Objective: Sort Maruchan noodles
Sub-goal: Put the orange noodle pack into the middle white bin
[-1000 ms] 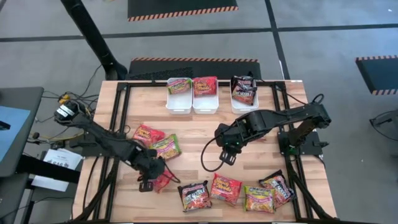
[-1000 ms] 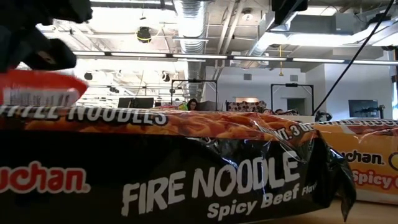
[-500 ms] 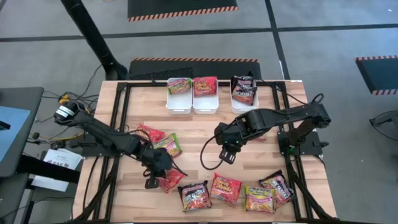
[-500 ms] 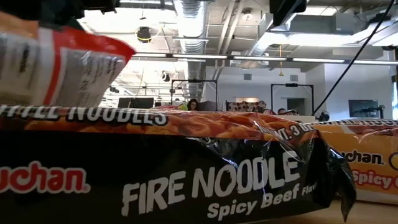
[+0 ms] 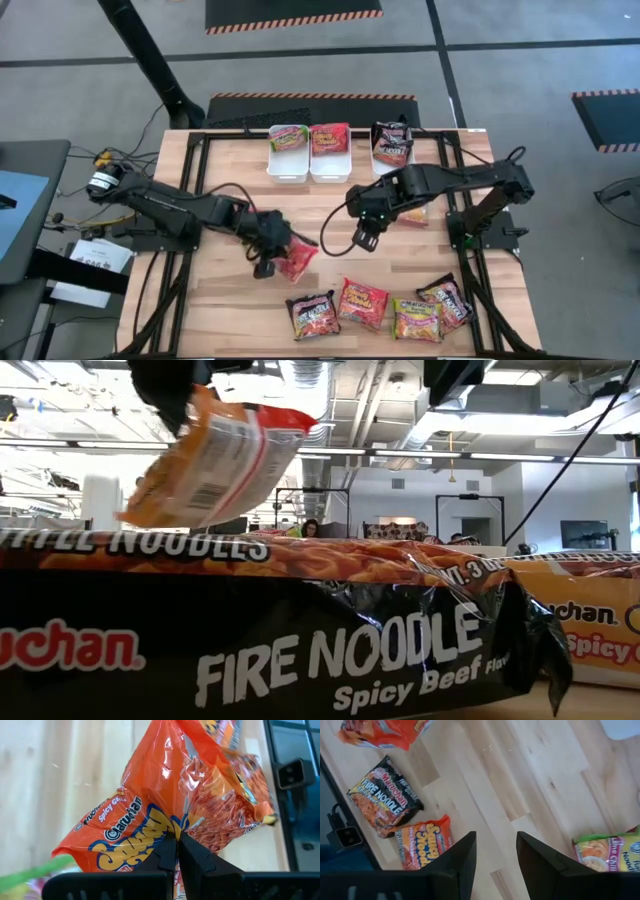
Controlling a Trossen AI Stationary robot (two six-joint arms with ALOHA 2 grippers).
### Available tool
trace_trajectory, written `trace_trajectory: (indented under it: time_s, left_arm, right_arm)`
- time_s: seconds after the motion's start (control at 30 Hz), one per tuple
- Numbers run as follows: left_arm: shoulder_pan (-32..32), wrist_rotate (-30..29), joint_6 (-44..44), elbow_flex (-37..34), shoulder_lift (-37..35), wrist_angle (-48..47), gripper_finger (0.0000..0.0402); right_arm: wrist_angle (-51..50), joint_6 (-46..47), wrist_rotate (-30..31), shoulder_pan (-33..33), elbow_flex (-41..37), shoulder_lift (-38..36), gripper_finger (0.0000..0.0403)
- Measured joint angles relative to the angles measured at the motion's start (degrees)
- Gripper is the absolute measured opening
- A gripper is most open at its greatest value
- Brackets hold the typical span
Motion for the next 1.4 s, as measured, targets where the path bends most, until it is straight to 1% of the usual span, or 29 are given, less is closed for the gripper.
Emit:
trace_trajectory:
  time_s: [0.27,0.53,0.93,1.2,1.27,1.4]
  left_arm:
    - [6.2,-1.4,4.9,0.8,0.0,0.1,0.0000]
    - [12.7,-4.1,8.9,0.8,0.0,0.5,0.0000]
    - [21.9,-4.1,10.8,0.8,0.0,5.4,0.0000]
    - [25.8,-4.2,10.3,0.8,0.0,9.3,0.0000]
    - [26.6,-4.3,10.3,0.8,0.0,11.1,0.0000]
    - [28.0,-5.0,9.7,0.8,0.0,13.8,0.0000]
  right_arm:
    - [1.3,-4.3,0.0,-4.7,0.1,-1.8,0.0163]
    - [4.1,-12.5,-0.5,-12.7,0.0,-4.0,0.0163]
    - [7.7,-30.2,-11.2,-27.4,0.0,-4.2,0.0163]
    - [11.8,-40.2,-26.9,-36.1,0.0,-4.2,0.0163]
    - [13.0,-42.1,-28.5,-37.5,0.0,-4.2,0.0163]
    - [15.4,-46.6,-28.5,-39.7,0.0,-4.2,0.0163]
